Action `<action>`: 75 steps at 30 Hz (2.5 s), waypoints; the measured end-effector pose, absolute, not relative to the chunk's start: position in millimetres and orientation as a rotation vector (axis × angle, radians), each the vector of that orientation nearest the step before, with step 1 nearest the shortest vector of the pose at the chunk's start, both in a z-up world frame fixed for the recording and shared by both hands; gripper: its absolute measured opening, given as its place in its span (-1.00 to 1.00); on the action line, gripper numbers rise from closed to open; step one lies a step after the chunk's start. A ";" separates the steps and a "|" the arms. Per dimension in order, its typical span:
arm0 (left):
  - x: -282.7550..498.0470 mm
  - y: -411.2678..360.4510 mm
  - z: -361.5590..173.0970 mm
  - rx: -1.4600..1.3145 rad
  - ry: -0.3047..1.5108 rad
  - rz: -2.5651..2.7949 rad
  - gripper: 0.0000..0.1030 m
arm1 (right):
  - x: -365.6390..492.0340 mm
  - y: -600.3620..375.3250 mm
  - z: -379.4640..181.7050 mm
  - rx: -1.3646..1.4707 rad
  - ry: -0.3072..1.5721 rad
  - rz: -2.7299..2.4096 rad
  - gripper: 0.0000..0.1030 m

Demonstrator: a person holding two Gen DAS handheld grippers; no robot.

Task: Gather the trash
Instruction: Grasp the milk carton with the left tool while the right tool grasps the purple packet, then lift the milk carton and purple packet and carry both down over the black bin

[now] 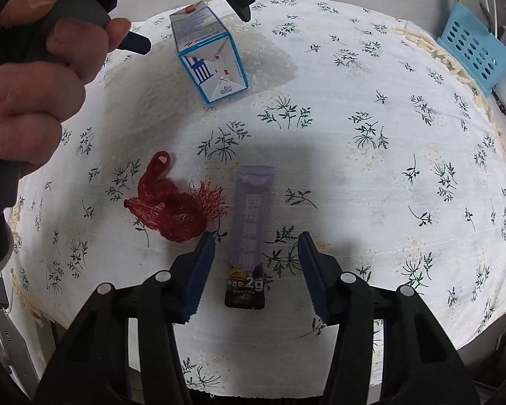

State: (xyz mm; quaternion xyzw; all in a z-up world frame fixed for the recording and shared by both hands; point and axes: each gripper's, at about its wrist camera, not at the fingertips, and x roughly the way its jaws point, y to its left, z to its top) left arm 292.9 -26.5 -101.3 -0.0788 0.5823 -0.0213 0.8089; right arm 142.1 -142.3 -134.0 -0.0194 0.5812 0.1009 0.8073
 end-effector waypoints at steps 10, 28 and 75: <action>298.5 -29.2 -109.0 -0.161 1.269 -0.063 -0.01 | 141.4 -139.2 -137.7 -0.049 1.268 0.217 -0.36; 262.6 2.1 -79.4 -0.123 1.217 -0.058 -0.20 | 138.4 -146.8 -141.4 0.010 1.289 0.193 -0.68; 119.9 -14.4 -23.5 -0.107 1.153 -0.070 -0.21 | 78.7 -226.5 -66.9 0.042 1.123 0.151 -0.67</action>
